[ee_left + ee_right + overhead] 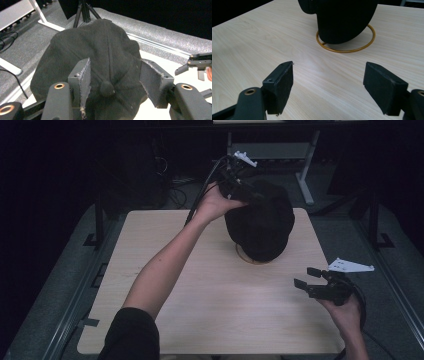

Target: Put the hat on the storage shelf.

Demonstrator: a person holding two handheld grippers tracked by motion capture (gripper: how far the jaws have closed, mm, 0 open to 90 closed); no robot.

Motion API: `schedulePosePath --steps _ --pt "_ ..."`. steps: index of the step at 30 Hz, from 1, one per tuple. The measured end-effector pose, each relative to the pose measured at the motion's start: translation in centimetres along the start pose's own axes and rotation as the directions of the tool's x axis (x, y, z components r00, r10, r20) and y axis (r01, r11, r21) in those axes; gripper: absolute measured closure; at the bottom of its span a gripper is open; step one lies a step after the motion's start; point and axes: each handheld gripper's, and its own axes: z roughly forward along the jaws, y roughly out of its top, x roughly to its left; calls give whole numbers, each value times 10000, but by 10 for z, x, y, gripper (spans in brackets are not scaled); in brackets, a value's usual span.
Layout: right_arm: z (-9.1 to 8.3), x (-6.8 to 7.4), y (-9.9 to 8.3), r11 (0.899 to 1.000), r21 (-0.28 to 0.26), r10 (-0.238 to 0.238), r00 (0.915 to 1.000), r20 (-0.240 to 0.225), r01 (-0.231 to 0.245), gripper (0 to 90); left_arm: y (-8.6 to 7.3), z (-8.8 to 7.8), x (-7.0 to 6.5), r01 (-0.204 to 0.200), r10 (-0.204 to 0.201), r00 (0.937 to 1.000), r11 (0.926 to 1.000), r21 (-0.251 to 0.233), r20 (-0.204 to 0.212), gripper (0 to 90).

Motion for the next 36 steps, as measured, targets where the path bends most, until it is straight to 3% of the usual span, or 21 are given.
schedulePosePath --steps 19,36 --pt "9 10 2 9996 187 -221 9997 84 220 218 -42 -36 -10 369 -374 9992 9985 -395 -102 365" --pt "14 13 3 9983 415 -419 9990 150 413 202 -96 -66 -20 505 -520 9984 9967 -639 -227 337"
